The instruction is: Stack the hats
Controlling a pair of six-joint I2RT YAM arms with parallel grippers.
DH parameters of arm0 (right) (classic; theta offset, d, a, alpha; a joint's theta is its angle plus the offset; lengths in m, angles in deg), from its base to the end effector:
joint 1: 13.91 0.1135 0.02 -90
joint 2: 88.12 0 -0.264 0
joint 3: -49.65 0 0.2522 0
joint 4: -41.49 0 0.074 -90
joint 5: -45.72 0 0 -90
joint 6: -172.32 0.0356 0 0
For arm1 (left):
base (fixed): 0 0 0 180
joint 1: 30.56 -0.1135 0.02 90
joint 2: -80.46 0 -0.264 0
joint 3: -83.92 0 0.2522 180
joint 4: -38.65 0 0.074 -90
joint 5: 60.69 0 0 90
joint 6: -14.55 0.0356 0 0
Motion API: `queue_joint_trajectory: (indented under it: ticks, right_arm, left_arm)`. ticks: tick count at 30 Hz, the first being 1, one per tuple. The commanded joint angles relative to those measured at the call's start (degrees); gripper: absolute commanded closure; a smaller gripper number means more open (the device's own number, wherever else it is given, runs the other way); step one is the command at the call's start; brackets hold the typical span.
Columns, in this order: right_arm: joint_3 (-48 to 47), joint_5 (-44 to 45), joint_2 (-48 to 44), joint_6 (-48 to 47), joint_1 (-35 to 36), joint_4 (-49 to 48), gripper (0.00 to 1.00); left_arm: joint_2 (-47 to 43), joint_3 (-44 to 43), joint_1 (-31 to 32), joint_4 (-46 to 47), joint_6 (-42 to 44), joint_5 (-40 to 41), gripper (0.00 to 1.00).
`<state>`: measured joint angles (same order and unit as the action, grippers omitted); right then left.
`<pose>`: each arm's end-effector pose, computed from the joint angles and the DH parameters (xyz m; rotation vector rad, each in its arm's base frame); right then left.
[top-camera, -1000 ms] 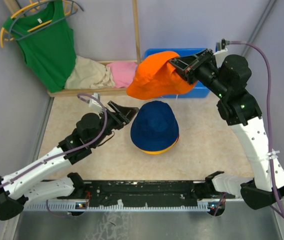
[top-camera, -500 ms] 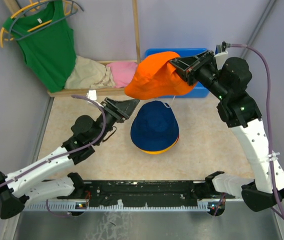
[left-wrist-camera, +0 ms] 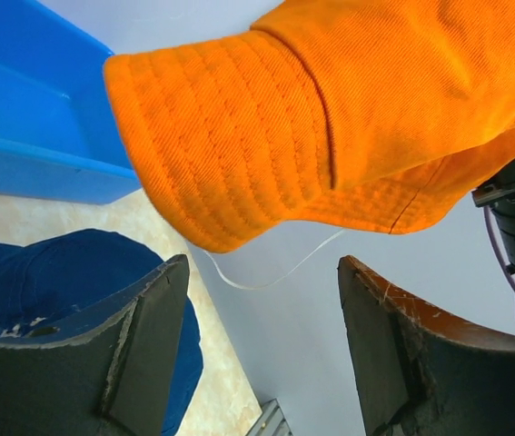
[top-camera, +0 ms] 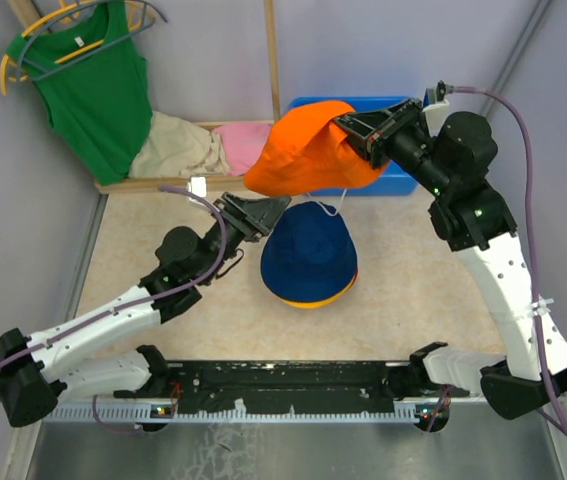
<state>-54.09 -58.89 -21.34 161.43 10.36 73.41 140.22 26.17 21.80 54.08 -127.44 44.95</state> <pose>0.2018 0.1009 0.5173 0.5735 1.6239 1.5971 0.1569 -0.1877 0.3579 -0.2488 1.4579 -1.3352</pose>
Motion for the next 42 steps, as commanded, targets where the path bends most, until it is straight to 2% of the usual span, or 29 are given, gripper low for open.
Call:
queue_joint_trajectory:
  ticks: [1, 10, 13, 15, 19, 23, 30, 42]
  right_arm:
    - [-0.9, -1.7, 0.4, 1.7, 0.2, -4.8, 1.0]
    - [1.4, -2.6, 0.2, 3.0, 0.2, -5.4, 1.0]
    - [2.2, -2.7, 0.0, 3.1, 0.1, -5.3, 1.0]
    - [3.2, -2.8, -0.3, 3.0, -0.3, -5.4, 1.0]
    - [5.8, -3.4, -1.4, 2.2, -2.2, -5.7, 1.0]
    - [7.7, -4.9, -2.5, -1.4, -5.8, -4.7, 1.0]
    - [8.3, -4.9, -2.8, -13.9, -7.9, -0.7, 1.0]
    - [15.1, -6.2, -3.6, -23.5, -7.9, 4.9, 1.0]
  left_arm:
    - [-0.9, 0.9, 0.1, 5.8, 0.9, 0.9, 0.27]
    - [2.1, -0.1, 0.1, 10.8, 1.7, -0.8, 0.26]
    - [2.6, 0.1, 0.1, 11.4, 1.4, -0.9, 0.3]
    - [2.5, 0.2, 0.1, 11.5, 1.2, -0.9, 0.39]
    - [1.0, 1.6, 0.1, 11.3, 1.2, 0.1, 0.7]
    - [-1.1, 3.9, 0.0, 12.0, 1.8, 3.3, 0.86]
    - [-2.3, 4.2, -1.4, 9.6, 0.0, -1.6, 0.89]
    - [3.8, 4.0, -2.4, 11.0, -9.4, -12.3, 0.9]
